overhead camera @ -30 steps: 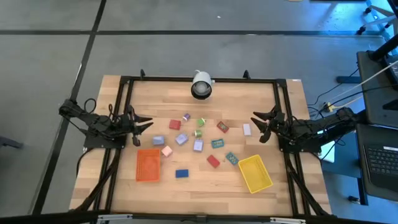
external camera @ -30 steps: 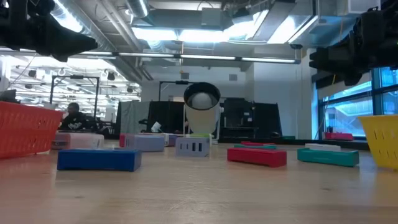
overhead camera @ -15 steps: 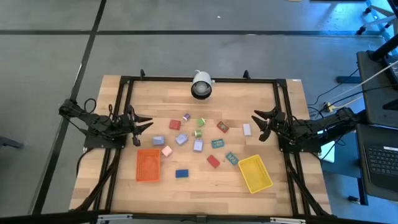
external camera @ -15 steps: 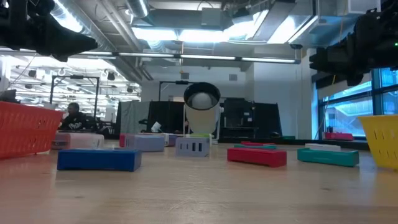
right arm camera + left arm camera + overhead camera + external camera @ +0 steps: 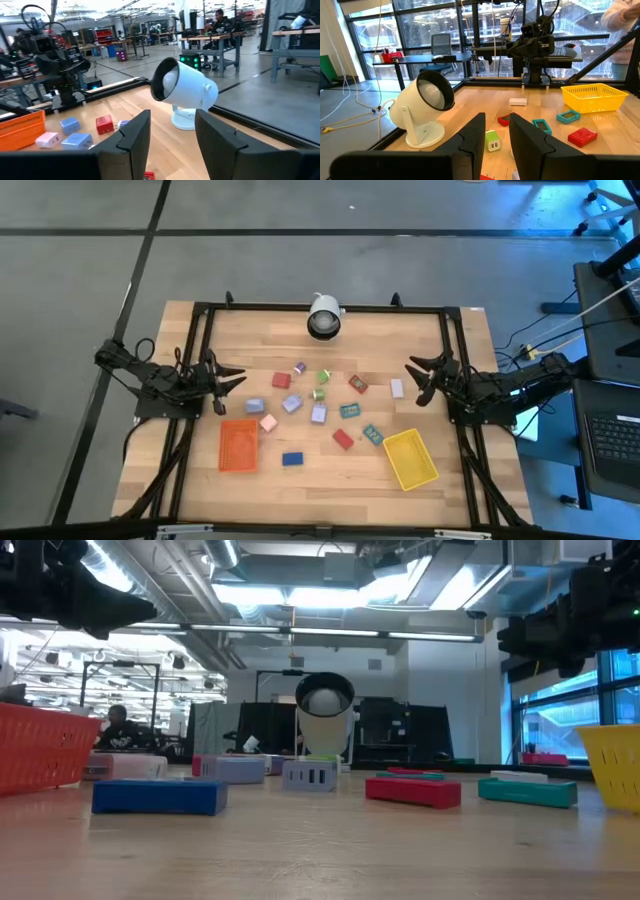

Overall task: Pick & Place Office items
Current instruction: Put the white digital clock into the yellow basket

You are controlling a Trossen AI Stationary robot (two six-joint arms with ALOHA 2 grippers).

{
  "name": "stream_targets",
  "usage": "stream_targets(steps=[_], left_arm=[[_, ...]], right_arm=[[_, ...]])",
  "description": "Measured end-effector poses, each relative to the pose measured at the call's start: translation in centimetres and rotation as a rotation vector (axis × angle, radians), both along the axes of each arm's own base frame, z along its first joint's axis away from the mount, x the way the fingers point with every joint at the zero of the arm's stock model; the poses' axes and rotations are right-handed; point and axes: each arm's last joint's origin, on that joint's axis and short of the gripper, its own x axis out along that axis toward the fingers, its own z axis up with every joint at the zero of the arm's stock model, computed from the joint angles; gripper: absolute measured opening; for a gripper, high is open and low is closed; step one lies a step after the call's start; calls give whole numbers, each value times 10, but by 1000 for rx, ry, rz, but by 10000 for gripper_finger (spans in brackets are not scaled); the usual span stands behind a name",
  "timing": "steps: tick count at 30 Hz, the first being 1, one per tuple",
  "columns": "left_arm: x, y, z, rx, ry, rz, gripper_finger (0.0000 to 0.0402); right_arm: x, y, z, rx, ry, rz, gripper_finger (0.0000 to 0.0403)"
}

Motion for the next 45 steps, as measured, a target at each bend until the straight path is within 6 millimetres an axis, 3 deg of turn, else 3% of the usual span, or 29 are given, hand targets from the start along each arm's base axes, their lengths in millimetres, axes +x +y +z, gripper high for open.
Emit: stream_targets(steps=[12,19,28,33,39,45], left_arm=[[0,0,0,0,0,0,84],[0,0,2,-41,-30,-2,84],[0,-1,3,-71,-53,-24,116],[0,0,3,-48,-44,15,135],[0,1,3,-35,-40,23,145],[0,1,3,-34,-39,22,146]], right_arm=[[1,3,0,-2,-2,111,155],[-2,-2,4,53,-44,-80,155],[-9,-6,60,74,-34,-169,193],[-7,-7,87,195,19,-217,214],[8,-9,97,416,159,-322,218],[44,-11,98,611,373,-348,218]])
